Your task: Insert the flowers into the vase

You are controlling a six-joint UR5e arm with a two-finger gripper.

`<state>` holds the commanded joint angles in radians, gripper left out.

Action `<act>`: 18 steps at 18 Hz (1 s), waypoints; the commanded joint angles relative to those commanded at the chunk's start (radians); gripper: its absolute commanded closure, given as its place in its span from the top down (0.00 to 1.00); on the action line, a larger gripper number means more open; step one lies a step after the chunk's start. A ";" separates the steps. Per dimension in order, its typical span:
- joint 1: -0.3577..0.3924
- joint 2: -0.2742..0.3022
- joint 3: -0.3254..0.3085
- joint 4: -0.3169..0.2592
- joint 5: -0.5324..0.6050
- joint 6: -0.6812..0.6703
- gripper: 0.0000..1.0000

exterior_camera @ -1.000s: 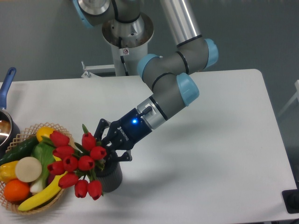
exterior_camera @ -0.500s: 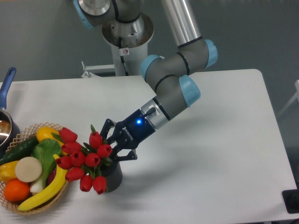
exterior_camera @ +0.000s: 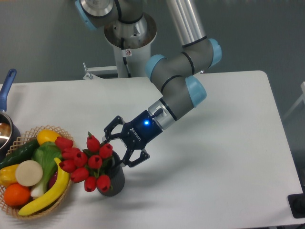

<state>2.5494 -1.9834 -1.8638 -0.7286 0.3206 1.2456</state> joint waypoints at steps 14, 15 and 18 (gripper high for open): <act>0.230 0.014 0.012 0.002 0.000 0.009 1.00; 0.247 0.012 0.017 0.000 0.002 0.009 1.00; 0.293 0.012 0.049 0.002 0.153 0.011 1.00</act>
<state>2.8424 -1.9712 -1.8148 -0.7271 0.4734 1.2563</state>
